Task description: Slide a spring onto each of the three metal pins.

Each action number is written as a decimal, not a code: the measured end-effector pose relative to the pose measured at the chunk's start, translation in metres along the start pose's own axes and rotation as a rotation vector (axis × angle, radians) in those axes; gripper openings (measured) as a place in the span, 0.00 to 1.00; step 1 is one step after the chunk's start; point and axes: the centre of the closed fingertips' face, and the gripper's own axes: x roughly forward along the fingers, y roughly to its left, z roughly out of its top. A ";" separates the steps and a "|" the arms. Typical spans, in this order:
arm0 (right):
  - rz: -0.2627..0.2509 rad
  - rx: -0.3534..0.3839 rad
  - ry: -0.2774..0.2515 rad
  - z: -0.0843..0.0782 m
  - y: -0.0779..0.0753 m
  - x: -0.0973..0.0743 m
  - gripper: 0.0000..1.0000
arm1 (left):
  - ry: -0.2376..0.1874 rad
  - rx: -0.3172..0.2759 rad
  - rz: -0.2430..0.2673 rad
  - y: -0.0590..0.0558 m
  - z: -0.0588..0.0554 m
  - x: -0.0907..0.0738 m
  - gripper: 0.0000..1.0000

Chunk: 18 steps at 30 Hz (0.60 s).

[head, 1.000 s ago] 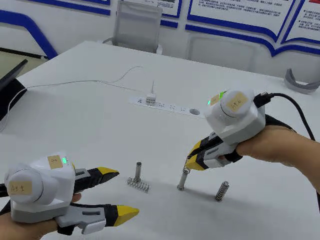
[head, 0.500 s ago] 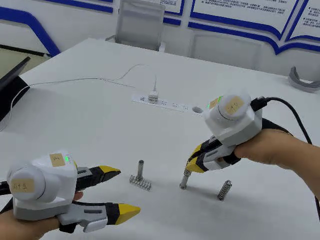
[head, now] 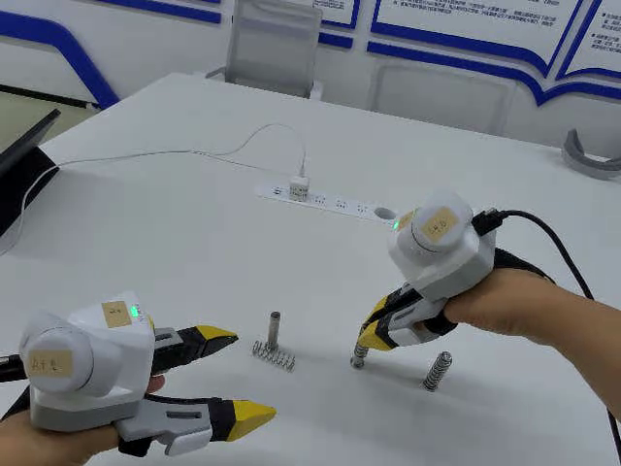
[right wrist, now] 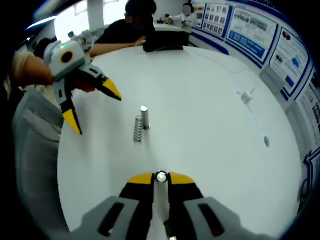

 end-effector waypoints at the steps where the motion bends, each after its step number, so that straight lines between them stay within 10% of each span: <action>1: 0.001 0.003 0.000 -0.001 0.000 0.001 0.12 | 0.000 0.000 0.000 0.000 0.000 0.000 0.58; 18: 0.012 0.030 -0.010 -0.002 0.003 0.011 0.12 | 0.009 -0.005 0.001 -0.001 -0.002 0.001 0.58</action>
